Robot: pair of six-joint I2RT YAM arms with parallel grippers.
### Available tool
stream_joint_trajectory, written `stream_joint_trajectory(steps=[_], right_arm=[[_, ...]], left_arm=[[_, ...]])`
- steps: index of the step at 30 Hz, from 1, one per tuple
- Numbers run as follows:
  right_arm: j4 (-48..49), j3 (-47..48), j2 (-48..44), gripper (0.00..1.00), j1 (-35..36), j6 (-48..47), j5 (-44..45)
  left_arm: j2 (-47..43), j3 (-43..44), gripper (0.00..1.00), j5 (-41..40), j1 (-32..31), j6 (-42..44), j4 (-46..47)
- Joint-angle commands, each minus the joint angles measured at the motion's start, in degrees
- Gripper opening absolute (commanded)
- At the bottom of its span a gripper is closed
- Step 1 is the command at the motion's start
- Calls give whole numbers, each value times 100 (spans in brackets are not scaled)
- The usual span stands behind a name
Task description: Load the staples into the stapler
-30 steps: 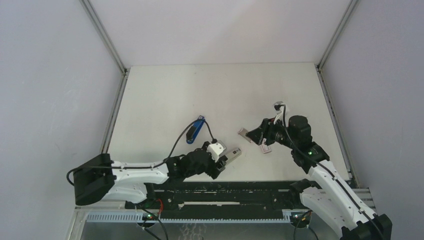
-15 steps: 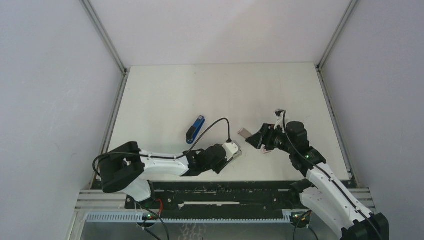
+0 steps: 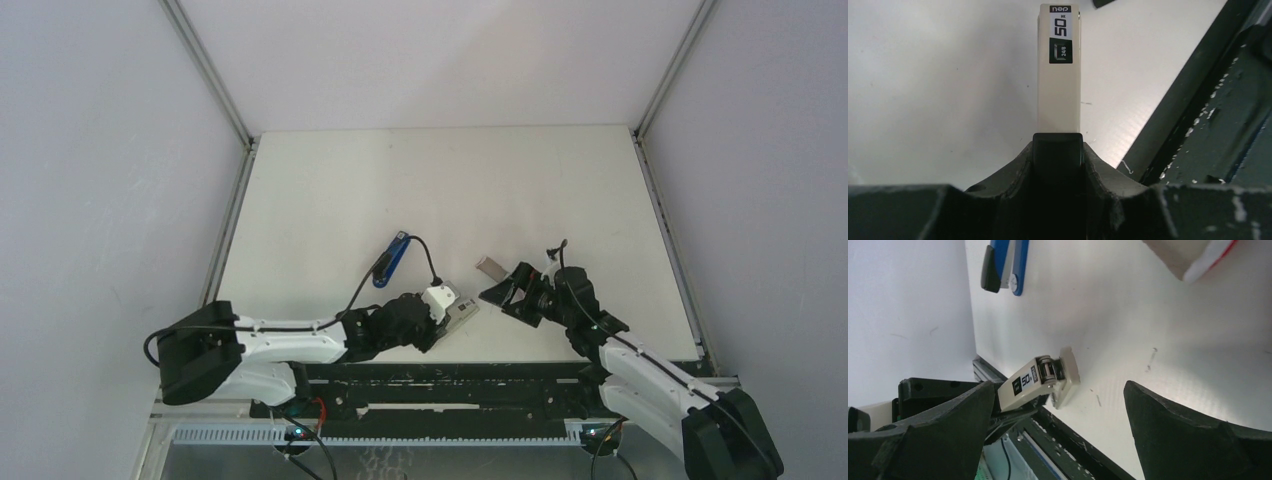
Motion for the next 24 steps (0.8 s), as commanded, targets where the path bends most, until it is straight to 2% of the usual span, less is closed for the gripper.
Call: stream_joint_trajectory(steps=[1, 10, 16, 20, 24], right_arm=[[983, 107, 227, 99, 286, 571, 262], [1508, 295, 734, 98, 811, 796, 402], [1914, 314, 1120, 87, 1062, 894, 499], [2225, 320, 1280, 72, 1134, 1000, 459], [2432, 294, 1265, 41, 1182, 1143, 465]], left_arm=[[-391, -10, 0, 225, 13, -222, 668], [-497, -31, 0, 271, 7, -282, 947], [-449, -154, 0, 305, 6, -467, 1415], [-345, -171, 0, 320, 9, -556, 1573], [-221, -175, 0, 344, 13, -594, 1690]])
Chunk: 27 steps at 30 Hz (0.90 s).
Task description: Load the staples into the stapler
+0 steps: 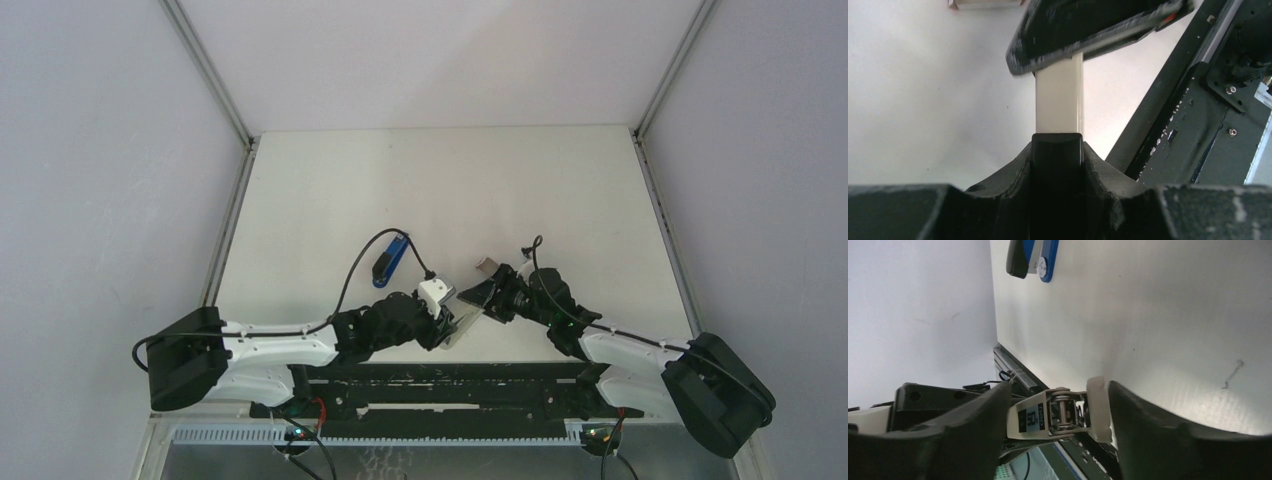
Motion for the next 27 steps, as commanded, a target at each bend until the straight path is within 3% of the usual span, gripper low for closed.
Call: stream_joint_trajectory(steps=[1, 4, 6, 8, 14, 20, 27], right_arm=[[679, 171, -77, 33, 80, 250, 53], [626, 175, -242, 12, 73, 272, 144], [568, 168, -380, 0, 59, 224, 174], [534, 161, -495, 0, 10, 108, 176], [1244, 48, -717, 0, -374, -380, -580], [1663, 295, -942, 0, -614, -958, -1829], [2606, 401, -1020, 0, -666, -887, -2628]], left_arm=[[32, 15, 1, 66, 13, -148, 911], [94, -8, 14, 64, 10, -168, 919], [100, -27, 41, 110, 9, -200, 925], [-5, -56, 65, 103, 8, -276, 923], [-918, -123, 99, 244, 74, -816, 726], [-1698, -163, 100, 1222, 704, -1714, 246], [-1599, -85, 100, 2286, 1000, -2077, 39]])
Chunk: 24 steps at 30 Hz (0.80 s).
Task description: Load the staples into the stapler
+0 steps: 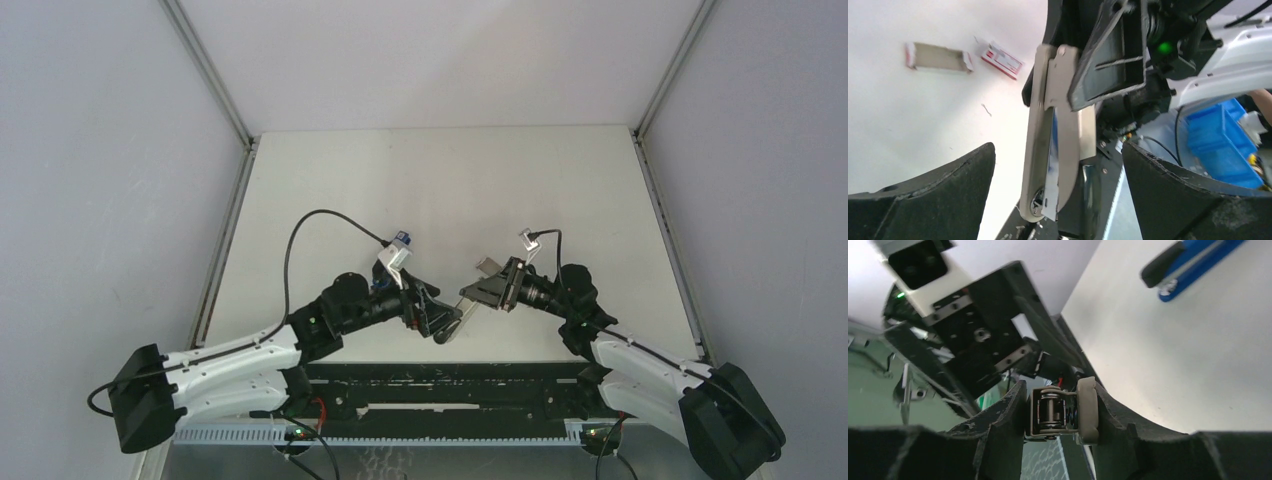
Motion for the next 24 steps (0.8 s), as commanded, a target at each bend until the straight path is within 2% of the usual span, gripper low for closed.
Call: stream_joint_trajectory(steps=[1, 11, 13, 16, 17, 23, 24], right_arm=[[1479, 390, -151, 0, -26, 46, -805], [1708, 527, -277, 0, 21, 26, -942], [1704, 531, -278, 0, 22, 9, -930], [1651, 532, -249, 0, 16, -29, -878], [1624, 533, -238, 0, 14, -54, -867], [1471, 537, -208, 0, -4, -166, -736], [1347, 538, -200, 0, -11, -225, -642]], left_arm=[[141, 2, 100, 991, 39, -360, -119], [622, 136, 99, 2493, 39, -774, 280], [702, 139, 83, 2664, 39, -818, 338], [811, 167, 8, 2838, 39, -826, 356], [829, 158, 1, 2841, 39, -826, 349], [815, 164, 1, 2666, 39, -714, 215], [793, 216, 20, 2549, 51, -603, 3]])
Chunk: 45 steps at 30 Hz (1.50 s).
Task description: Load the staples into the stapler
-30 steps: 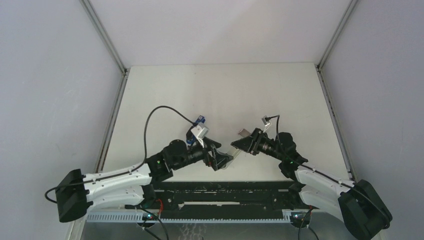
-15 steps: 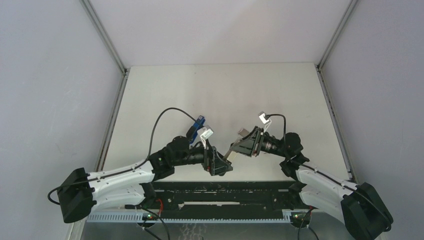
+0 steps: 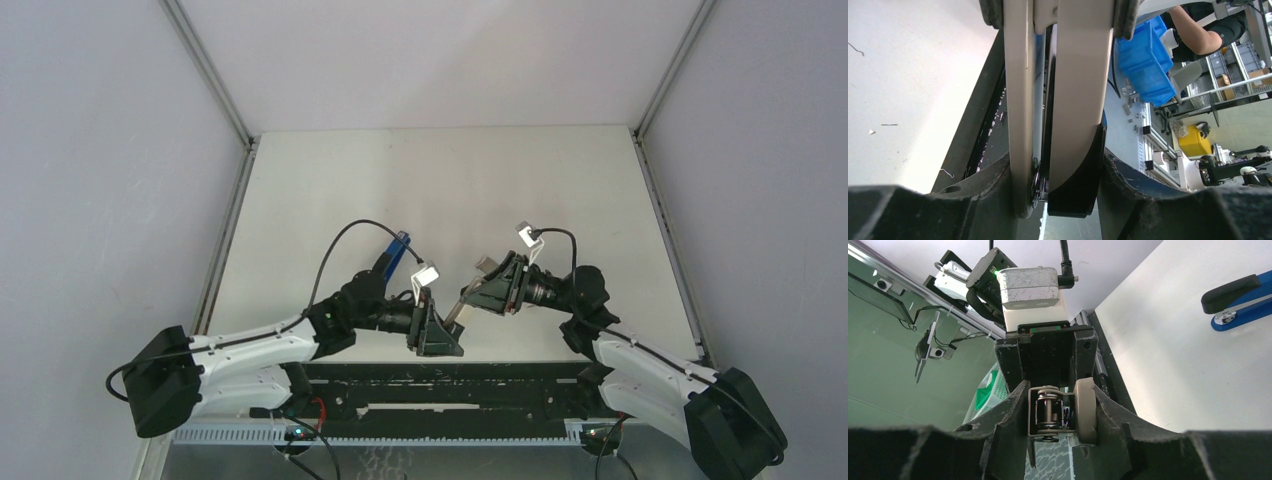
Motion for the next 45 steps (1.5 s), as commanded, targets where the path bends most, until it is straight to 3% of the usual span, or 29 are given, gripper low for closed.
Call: stream_joint_trajectory(steps=[1, 2, 3, 7, 9, 12, 17, 24, 25, 27, 30, 32, 35, 40, 45], right_arm=[[97, 362, -68, 0, -15, -265, 490], [-178, 394, -64, 0, -7, -390, 669], [-521, 452, -56, 0, 0, -530, 916], [-1583, 631, 158, 0, 87, -951, 2059], [-1536, 653, 474, 0, 127, -931, 2411], [-1124, 917, 1245, 0, 286, -833, 2659], [-653, 1768, 2781, 0, 658, -845, 2635], [-481, 2766, 4539, 1, 746, -749, 2270], [-517, 2828, 4658, 10, 735, -778, 2256], [-661, 2895, 4817, 40, 690, -902, 2301], [-941, 2902, 4901, 62, 592, -1149, 2459], [-1208, 2897, 4867, 84, 539, -1361, 2619], [-1961, 2881, 4674, 93, 441, -1774, 3263], [-3307, 2861, 4033, 100, 140, -2624, 4454], [-3830, 2467, 2854, 100, -748, -3230, 4262]], left_arm=[[-91, 241, 47, -280, 34, 254, -453], [-195, 269, 67, -522, 57, 455, -680], [-354, 282, 77, -909, 85, 653, -920], [-1471, 201, 99, -3076, 322, 1498, -1789], [-2075, -1, 100, -3818, 588, 1717, -1810], [-2506, -142, 100, -4221, 1254, 1875, -1990], [-2575, -239, 100, -4722, 2351, 1706, -2154], [-2436, -579, 100, -5222, 3212, 1699, -1718], [-2400, -635, 100, -5228, 3315, 1699, -1628], [-2301, -730, 100, -5037, 3593, 1671, -1455], [-2136, -801, 100, -4969, 4017, 1588, -1306], [-1995, -863, 100, -4932, 4365, 1566, -1142], [-1798, -990, 100, -4862, 4998, 1513, -806], [-1281, -865, 100, -4313, 6423, 1277, -565], [-1482, -1068, 100, -4684, 7017, 1586, -133]])
